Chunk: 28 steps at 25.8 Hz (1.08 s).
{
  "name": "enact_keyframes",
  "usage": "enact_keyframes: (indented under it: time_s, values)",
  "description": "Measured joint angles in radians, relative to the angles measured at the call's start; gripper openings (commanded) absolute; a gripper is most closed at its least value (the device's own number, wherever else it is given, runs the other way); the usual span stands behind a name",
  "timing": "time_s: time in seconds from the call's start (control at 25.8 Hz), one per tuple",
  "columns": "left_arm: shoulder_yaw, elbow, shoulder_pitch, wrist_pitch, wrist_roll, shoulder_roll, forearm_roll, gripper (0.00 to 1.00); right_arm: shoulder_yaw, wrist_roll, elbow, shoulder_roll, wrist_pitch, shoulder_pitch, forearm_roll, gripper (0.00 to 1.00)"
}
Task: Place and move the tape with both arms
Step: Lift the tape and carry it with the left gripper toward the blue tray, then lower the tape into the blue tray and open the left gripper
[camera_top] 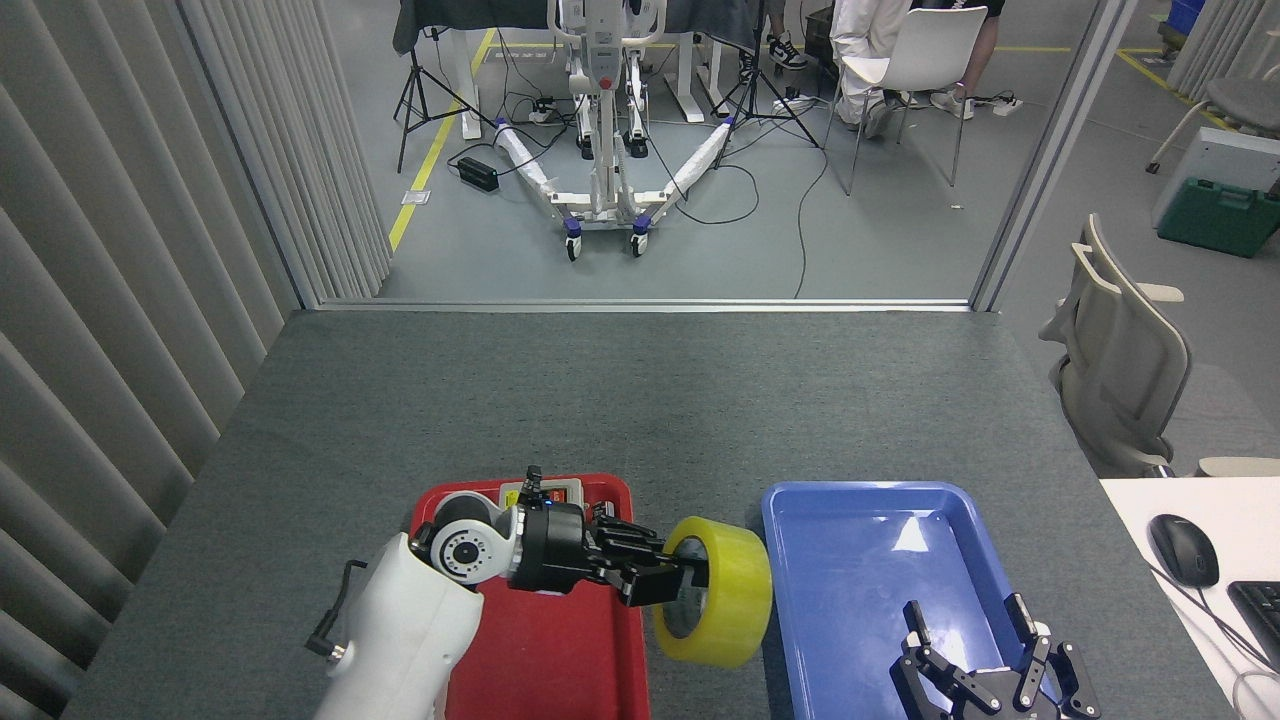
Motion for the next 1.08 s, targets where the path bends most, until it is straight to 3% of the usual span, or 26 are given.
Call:
enact_keyframes:
  time_s: [0.23,0.39,0.58,0.77,1.08]
  values:
    - [-0.135,0.087,-0.011,-0.006,0.008,-0.089,0.086,0.0,0.018,-0.067,-0.007,-0.051,-0.093,0.028,-0.001,1.0]
    - [-0.166,0.124,-0.022,-0.006,0.006,-0.104,0.12,0.0,0.0,-0.145,-0.018,-0.102,-0.328,0.072,0.0,1.0]
    - [-0.173,0.132,-0.027,-0.006,0.004,-0.107,0.136,0.0,-0.14,-0.178,-0.023,-0.117,-0.598,0.133,-0.004,1.0]
    - [-0.176,0.133,-0.027,-0.006,0.003,-0.107,0.138,0.0,-0.197,-0.184,-0.028,-0.121,-0.651,0.15,-0.021,1.0]
    - [-0.183,0.133,-0.027,-0.006,0.006,-0.106,0.139,0.0,-0.104,-0.182,-0.083,-0.12,-0.659,0.168,-0.035,1.0]
